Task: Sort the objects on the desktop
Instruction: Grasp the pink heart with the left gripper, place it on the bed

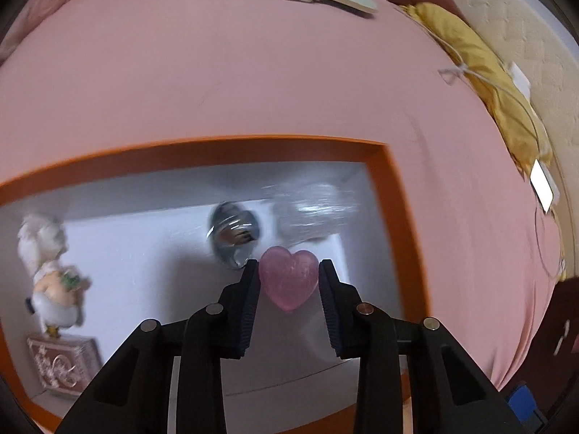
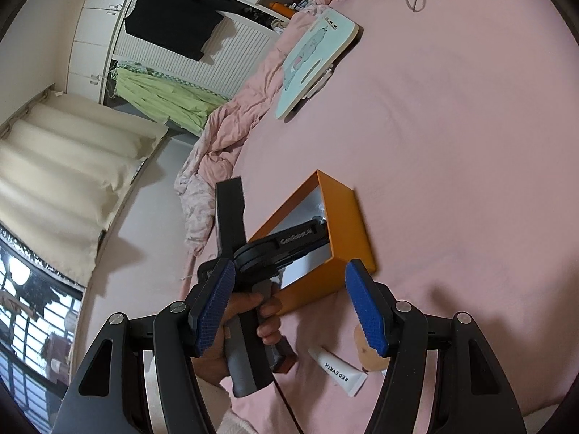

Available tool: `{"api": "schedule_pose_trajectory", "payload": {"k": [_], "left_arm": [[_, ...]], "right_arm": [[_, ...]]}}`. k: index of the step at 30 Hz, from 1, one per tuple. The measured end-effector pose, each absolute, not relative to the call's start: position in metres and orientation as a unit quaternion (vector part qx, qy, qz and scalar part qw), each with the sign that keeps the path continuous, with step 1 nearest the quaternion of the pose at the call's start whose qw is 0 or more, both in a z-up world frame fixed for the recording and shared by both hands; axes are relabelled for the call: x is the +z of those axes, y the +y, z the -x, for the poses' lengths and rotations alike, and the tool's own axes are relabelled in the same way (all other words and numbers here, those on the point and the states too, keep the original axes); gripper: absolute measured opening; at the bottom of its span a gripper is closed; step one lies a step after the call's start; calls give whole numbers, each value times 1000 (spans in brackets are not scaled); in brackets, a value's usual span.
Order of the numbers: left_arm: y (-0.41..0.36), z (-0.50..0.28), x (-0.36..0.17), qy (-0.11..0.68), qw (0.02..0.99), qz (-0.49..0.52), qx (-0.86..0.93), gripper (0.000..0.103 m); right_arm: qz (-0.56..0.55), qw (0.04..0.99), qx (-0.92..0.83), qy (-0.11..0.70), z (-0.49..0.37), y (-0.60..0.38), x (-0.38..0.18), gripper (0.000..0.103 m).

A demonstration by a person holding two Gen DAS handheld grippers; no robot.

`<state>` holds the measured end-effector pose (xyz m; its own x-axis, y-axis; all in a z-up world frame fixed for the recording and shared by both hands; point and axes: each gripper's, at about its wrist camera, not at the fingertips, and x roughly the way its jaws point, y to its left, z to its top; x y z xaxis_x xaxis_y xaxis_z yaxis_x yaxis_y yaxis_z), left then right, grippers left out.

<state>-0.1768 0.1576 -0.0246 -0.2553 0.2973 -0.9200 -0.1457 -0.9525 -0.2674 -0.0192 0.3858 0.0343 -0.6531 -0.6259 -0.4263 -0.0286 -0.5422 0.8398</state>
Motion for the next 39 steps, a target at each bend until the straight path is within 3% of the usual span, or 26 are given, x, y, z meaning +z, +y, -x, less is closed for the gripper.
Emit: {"api": "schedule_pose_trajectory", "payload": {"k": [6,12,15,18,26,30,39], "left_arm": [[139,181,-24,-66,129,597,789,32],[165,180,-24,17,107,580,807,34],[176,174,-25,69,101,569,813,29],[168,170,-20,48,115,574,809,19],[119,124,60,13,141,490,860,19],[98,81,75,3,163,482,861,19],[100,8,-10,2,195,539,819,19]], "right_arm": [[-375,187,-795,-439,20,383,32,65],[-377,186,-794,-440,21,383,30,65],[-379,185,-792,-442,22,384,29,65],[-379,183,-793,-440,22,385,29,65],[-384,178,-800,-424,21,382,29,65],[-386,174,-805,-416,21,381,29,65],[-397,165,-819,-380,21,371,32,65]]}}
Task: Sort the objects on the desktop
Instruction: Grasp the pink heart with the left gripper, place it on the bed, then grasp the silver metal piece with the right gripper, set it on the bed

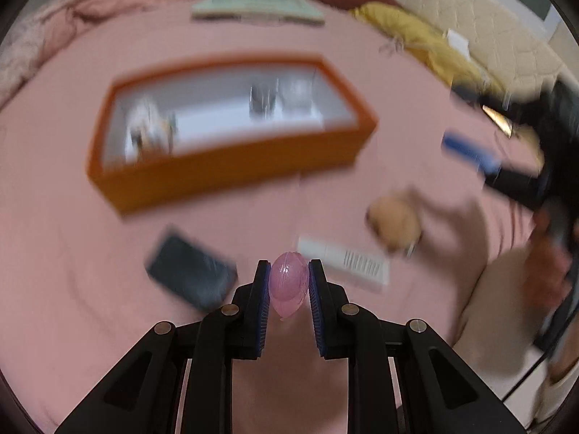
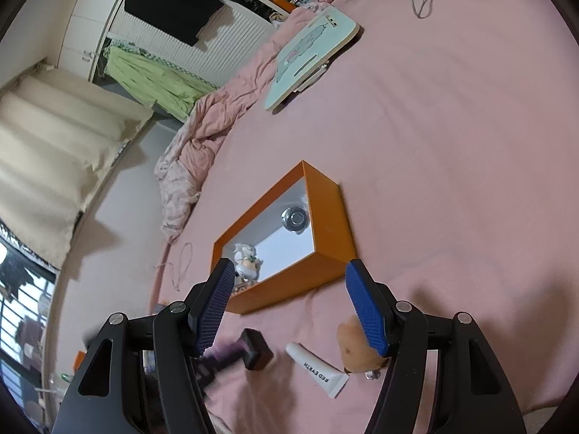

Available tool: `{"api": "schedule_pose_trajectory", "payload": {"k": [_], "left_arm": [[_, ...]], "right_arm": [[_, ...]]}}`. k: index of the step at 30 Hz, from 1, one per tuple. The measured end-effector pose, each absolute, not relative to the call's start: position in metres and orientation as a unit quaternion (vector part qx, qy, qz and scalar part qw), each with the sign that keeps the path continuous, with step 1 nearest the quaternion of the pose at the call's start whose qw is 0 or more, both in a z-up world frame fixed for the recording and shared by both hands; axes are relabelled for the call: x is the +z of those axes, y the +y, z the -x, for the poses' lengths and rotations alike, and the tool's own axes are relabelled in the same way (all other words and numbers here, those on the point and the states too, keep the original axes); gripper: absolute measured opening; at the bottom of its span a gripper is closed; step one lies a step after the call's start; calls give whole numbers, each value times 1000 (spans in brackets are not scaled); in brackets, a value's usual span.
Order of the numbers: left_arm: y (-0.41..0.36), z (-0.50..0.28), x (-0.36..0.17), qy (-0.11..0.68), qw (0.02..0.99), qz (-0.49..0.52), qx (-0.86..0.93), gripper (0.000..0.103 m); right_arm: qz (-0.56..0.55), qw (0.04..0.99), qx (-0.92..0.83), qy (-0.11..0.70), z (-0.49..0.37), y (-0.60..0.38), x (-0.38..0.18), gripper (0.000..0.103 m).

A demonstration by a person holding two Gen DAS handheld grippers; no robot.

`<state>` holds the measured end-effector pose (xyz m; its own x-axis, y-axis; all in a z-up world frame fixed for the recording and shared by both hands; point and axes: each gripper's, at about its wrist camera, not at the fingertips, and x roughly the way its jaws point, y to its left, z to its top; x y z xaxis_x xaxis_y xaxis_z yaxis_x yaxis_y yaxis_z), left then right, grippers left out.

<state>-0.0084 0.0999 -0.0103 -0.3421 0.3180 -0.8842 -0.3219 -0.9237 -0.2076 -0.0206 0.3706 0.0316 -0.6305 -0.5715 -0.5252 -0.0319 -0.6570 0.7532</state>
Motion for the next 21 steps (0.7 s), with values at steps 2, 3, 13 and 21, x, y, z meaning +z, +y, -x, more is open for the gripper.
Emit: {"api": "schedule_pose_trajectory", "payload": {"k": [2,3,13,21], "left_arm": [[97,1,-27,-12,195,547,814,19],[94,-1,-32,-23,200,553,809,23],[39,-1,5,-86,172,473,860,84],[12,13,-13,-97,89,457,880,84]], "right_arm": [[-398,163,-823,-370,20,368,33,65],[-399,162,-825,-364,20,367,33,65],[-417,150,-837,-322,21,356,33,65],[-421,171,-863,-218,19,318,48,65]]}}
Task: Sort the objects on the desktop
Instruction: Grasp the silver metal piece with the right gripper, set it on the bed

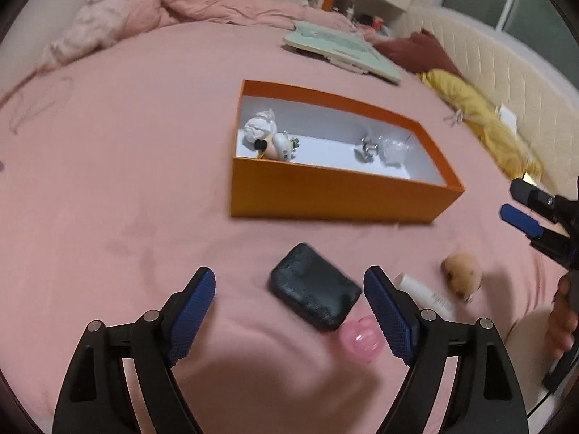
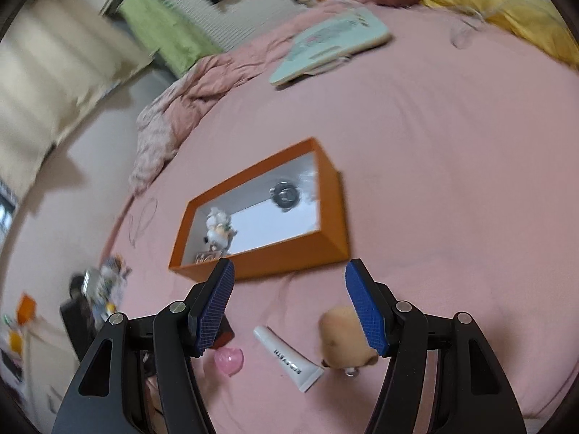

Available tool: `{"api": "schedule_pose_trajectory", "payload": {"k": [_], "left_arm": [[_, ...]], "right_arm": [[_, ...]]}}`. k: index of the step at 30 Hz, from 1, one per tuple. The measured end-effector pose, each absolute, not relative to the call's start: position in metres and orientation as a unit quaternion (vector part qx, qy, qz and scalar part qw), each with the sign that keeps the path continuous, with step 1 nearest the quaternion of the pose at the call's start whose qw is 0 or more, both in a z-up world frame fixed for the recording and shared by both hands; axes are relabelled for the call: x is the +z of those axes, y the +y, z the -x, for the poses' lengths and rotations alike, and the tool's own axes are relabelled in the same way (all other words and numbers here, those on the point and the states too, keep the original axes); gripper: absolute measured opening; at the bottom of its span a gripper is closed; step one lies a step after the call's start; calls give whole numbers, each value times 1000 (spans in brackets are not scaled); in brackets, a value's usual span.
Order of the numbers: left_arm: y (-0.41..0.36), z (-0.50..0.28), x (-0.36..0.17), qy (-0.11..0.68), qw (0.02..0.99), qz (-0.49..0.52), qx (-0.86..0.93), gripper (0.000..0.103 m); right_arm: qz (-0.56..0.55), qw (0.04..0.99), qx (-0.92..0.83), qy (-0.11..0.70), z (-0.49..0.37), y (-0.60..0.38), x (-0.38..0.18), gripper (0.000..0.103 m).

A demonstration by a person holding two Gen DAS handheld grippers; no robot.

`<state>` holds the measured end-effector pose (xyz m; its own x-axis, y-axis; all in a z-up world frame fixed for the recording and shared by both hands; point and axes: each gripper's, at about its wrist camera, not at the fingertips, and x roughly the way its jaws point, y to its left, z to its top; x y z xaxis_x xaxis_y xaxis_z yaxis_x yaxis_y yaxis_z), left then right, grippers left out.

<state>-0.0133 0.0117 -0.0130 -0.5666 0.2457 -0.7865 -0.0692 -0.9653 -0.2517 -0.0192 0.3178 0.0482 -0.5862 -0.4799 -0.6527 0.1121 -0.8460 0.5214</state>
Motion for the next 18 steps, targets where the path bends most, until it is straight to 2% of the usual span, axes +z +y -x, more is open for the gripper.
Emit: {"api": "schedule_pose_trajectory", "payload": {"k": [7,13,18], "left_arm": [[6,11,-13,-112,73,444,886,84],[2,17,-15,-149,83,447,878,84],[-4,18,-17,-185,94,449,869,84]], "right_arm": [[-465,174,-861,-110,88,247,70,65],[-559,147,-814,-57,169,207,25,65],[-595,116,-794,-40,203,197,-2,63]]}}
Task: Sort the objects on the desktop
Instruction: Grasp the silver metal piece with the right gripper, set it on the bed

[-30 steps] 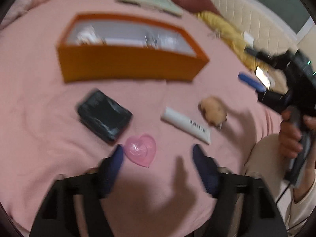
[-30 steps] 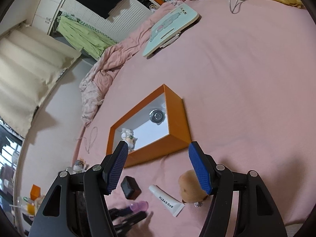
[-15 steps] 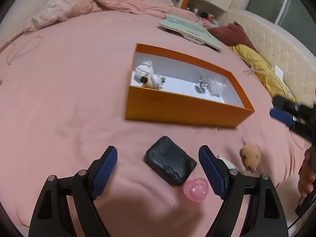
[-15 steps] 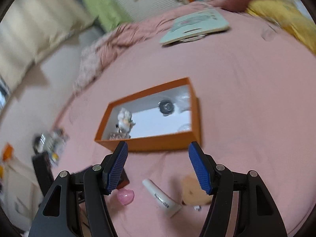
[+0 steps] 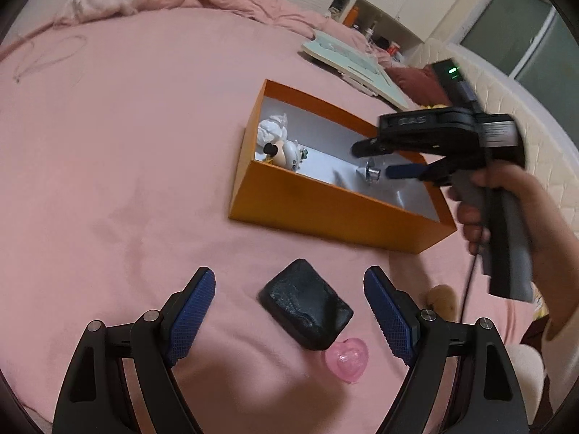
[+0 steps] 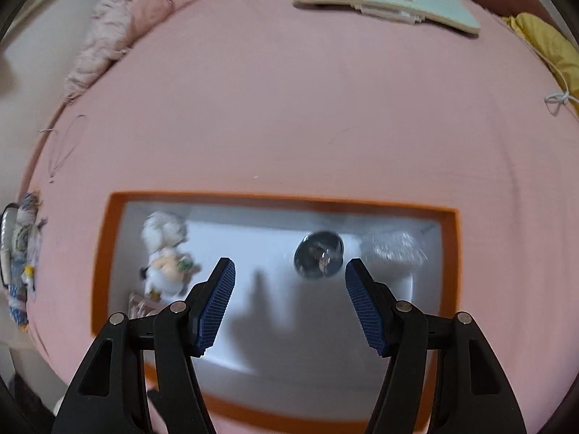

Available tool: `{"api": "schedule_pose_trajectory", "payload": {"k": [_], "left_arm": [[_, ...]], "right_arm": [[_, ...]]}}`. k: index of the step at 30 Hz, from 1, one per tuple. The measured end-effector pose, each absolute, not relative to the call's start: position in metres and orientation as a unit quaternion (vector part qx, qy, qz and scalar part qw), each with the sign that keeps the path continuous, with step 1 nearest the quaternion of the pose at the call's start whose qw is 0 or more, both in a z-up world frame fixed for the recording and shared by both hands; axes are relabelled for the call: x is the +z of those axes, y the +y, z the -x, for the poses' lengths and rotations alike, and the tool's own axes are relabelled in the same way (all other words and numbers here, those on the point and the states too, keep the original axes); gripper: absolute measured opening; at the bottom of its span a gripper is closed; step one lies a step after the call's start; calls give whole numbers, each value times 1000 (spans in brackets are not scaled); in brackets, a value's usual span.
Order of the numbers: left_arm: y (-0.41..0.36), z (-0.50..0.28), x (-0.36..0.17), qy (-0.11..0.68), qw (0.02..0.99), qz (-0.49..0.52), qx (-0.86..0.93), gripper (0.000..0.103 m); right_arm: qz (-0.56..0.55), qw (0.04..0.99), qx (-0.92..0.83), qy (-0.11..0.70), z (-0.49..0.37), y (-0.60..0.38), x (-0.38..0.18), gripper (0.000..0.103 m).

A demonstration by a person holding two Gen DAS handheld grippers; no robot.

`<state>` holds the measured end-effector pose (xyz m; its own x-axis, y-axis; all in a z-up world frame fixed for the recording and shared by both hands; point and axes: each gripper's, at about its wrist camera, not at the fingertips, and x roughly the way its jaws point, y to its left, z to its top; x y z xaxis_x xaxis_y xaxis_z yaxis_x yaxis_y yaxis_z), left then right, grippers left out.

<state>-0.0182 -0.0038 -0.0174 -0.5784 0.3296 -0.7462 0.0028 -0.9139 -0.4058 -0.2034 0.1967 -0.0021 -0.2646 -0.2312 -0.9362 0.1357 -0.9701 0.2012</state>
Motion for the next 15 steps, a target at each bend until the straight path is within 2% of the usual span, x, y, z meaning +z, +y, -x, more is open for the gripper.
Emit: {"api": "schedule_pose_trajectory", "payload": {"k": [3,4,11,15], "left_arm": [[-2,19,-18,-189,101,452,866,84],[0,19,-18,-189,104,452,865,84],[0,19,-16,-186,99,447,869,84],[-3,20,-17,-187,86,446,871,84]], "right_arm": [[-625,100,-773,-41,217,196,-21,36],[-629,94,-771,-33,220,195,-26,33],[-614,100,-782,-37,210,200,-20,32],[-578,133,-803,-63,182,210,13,32]]}}
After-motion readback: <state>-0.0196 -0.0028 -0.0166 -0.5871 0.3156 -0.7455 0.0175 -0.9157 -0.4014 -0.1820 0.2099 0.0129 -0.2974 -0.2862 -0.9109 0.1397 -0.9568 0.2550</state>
